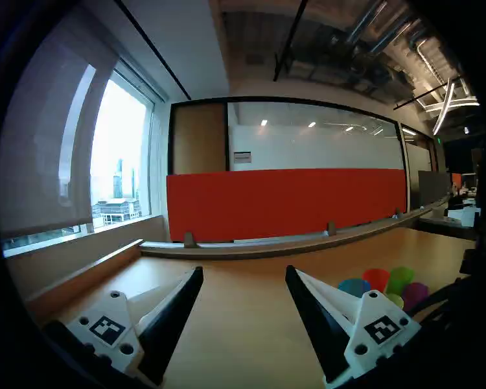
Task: Pour water
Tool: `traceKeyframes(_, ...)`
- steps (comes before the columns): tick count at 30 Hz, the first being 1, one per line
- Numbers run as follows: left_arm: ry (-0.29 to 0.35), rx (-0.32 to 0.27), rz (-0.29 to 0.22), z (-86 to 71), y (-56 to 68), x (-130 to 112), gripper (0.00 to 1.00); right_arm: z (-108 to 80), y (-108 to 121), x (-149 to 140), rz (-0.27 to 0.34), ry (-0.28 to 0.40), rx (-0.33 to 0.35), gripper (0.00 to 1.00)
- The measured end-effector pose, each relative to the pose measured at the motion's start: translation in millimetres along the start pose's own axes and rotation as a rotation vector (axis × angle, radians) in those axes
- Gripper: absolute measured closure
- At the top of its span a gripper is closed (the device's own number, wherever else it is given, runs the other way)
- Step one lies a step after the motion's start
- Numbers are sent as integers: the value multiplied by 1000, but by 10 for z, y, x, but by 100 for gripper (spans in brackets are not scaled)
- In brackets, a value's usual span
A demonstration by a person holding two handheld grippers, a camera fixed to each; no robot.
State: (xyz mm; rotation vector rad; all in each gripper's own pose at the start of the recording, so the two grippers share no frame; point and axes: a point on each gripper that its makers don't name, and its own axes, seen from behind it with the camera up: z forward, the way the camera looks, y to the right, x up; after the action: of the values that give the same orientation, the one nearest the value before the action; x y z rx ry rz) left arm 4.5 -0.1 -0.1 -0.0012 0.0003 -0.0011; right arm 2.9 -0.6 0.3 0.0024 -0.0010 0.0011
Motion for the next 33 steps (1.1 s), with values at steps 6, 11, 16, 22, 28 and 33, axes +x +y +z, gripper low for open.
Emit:
traceKeyframes(6, -11, -23, -18, 28, 4, 363, 6, 27, -70, 276, 1, -11, 41, 0)
traceKeyframes(11, -18, -69, -20, 84, 54, 634, 6, 68, -120, 557, -10, -8, 70, 1)
traceKeyframes(16, -21, -110, -18, 150, 121, 897, 6, 110, -175, 849, -31, 8, 92, 1)
traceKeyframes(22, -16, -143, -35, 230, 150, 1172, 6, 163, -233, 1058, -27, 6, 120, 0)
traceKeyframes(28, -25, -174, -52, 277, 214, 1252, 6, 218, -275, 1104, -22, 1, 141, 0)
traceKeyframes(33, -29, -226, -90, 290, 320, 1277, 6, 268, -299, 1120, -27, -1, 155, 1)
